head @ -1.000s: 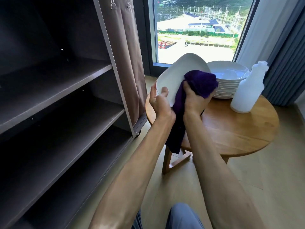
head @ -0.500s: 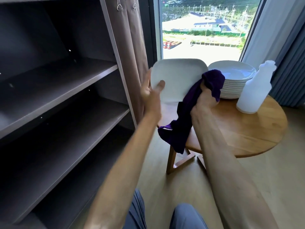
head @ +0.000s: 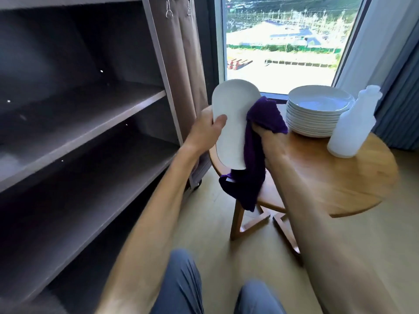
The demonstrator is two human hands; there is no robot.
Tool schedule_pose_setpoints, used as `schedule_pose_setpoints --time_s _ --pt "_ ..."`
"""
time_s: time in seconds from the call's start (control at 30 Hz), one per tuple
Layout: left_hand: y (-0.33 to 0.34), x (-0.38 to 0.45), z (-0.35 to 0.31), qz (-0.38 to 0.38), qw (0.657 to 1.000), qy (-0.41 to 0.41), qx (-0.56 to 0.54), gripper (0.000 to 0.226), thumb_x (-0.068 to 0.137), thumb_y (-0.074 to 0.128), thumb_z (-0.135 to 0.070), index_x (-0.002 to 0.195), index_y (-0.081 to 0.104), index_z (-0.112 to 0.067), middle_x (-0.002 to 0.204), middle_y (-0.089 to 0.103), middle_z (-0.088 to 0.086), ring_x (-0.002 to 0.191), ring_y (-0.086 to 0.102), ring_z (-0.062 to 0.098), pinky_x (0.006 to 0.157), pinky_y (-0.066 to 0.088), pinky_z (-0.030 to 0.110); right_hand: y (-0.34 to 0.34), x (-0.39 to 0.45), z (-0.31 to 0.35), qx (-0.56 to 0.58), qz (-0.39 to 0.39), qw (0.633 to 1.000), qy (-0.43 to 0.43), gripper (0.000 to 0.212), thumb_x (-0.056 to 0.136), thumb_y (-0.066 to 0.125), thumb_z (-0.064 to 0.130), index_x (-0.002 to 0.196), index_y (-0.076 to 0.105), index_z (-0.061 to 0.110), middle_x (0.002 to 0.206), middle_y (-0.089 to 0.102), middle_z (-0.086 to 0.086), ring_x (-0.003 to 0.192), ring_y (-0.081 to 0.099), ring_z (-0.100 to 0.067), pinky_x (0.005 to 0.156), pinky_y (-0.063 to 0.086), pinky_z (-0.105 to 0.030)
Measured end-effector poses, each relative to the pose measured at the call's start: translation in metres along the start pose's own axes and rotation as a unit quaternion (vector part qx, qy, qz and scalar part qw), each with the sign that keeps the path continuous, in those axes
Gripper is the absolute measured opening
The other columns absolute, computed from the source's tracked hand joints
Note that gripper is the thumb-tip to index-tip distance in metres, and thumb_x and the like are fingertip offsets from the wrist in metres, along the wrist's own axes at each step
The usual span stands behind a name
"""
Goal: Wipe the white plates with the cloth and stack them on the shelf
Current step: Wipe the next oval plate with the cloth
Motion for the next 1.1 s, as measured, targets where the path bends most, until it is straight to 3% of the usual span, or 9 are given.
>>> schedule_pose_setpoints --time_s 0.07,0.23,0.37,0.47,0.57,0.8,0.9,1.0,1.1 --pt "-0.002 0.005 -0.006 0.019 1.0 -0.016 0.017 0.025 0.104 0.05 -0.024 0.123 0.06 -0.01 0.113 0.07 0.007 0.104 0.069 0.021 0.091 0.059 0.05 0.002 0.002 0.002 -0.006 0.001 1.0 -0.013 0.047 0.07 0.087 0.017 0.113 0.069 0.014 0.107 0.076 -0.006 0.096 0.073 -0.02 0.081 0.061 -0.031" --pt "0.045 -0.031 -0.002 -0.183 0.965 -0.086 -0.165 0.037 0.097 0.063 -0.017 0.132 0.053 -0.009 0.117 0.065 0.004 0.103 0.064 0.018 0.088 0.053 0.032 0.018 -0.001 0.0 0.139 -0.129 0.982 -0.007 0.022 0.081 0.08 0.005 0.095 0.068 0.017 0.093 0.075 -0.004 0.088 0.073 -0.021 0.088 0.061 -0.044" --pt "0.064 -0.047 0.003 -0.218 0.955 -0.098 -0.175 0.039 0.107 0.051 -0.021 0.145 0.048 -0.01 0.134 0.059 0.008 0.122 0.058 0.021 0.104 0.053 0.038 0.017 -0.006 -0.014 0.152 -0.117 0.981 0.021 0.039 0.081 0.082 0.007 0.116 0.064 0.008 0.103 0.075 -0.011 0.093 0.074 -0.027 0.082 0.063 -0.042" --pt "0.041 -0.037 0.01 -0.154 0.977 -0.043 -0.141 0.03 0.1 0.057 -0.01 0.13 0.059 -0.007 0.115 0.067 0.007 0.105 0.066 0.02 0.087 0.06 0.035 0.0 0.002 -0.004 0.172 -0.111 0.979 0.02 0.044 0.074 0.087 0.013 0.113 0.07 0.003 0.103 0.077 -0.014 0.094 0.075 -0.032 0.08 0.063 -0.047" --pt "0.013 -0.032 0.0 -0.044 0.998 0.01 -0.048 0.025 0.095 0.059 0.0 0.118 0.065 -0.009 0.1 0.069 0.002 0.092 0.065 0.009 0.069 0.054 0.019 -0.017 0.01 0.004 0.159 -0.096 0.983 0.01 0.017 0.083 0.081 0.007 0.097 0.071 0.005 0.089 0.076 -0.008 0.08 0.074 -0.025 0.079 0.061 -0.045" --pt "-0.036 0.004 -0.019 0.167 0.982 -0.055 0.062 0.029 0.084 0.062 -0.017 0.109 0.071 -0.031 0.109 0.071 0.006 0.106 0.067 0.022 0.086 0.056 0.039 -0.024 0.012 0.002 -0.051 0.06 0.997 -0.008 0.029 0.08 0.081 -0.001 0.099 0.068 0.016 0.096 0.074 -0.002 0.082 0.071 -0.015 0.078 0.06 -0.032" --pt "-0.035 0.004 -0.027 0.055 0.99 -0.076 -0.105 0.05 0.079 0.065 -0.036 0.124 0.068 -0.013 0.12 0.068 0.018 0.108 0.067 0.03 0.092 0.057 0.046 -0.012 0.011 0.011 -0.025 0.025 0.999 -0.029 0.026 0.076 0.084 0.005 0.094 0.07 0.017 0.093 0.076 -0.002 0.083 0.071 -0.018 0.074 0.059 -0.031" --pt "-0.006 -0.011 -0.015 -0.02 0.934 -0.078 -0.348 0.074 0.085 0.064 -0.042 0.15 0.046 -0.01 0.142 0.057 0.019 0.126 0.059 0.033 0.105 0.049 0.051 0.008 0.007 0.012 0.056 -0.061 0.997 -0.009 0.022 0.08 0.083 0.008 0.099 0.072 0.011 0.096 0.075 -0.003 0.086 0.07 -0.02 0.074 0.057 -0.032" --pt "0.021 -0.027 -0.012 -0.097 0.908 -0.117 -0.391 0.068 0.08 0.073 -0.032 0.141 0.052 -0.009 0.127 0.068 0.014 0.117 0.065 0.032 0.101 0.053 0.049 0.027 -0.011 -0.002 0.06 -0.038 0.997 0.04 0.024 0.084 0.079 0.006 0.106 0.069 0.006 0.096 0.073 -0.006 0.079 0.069 -0.018 0.073 0.06 -0.034"
Point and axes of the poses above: each hand's wrist, its own x-axis towards the middle knuckle, its own y-axis out of the palm, z = x × y, the point moved 3 cm from there along x, towards the middle knuckle
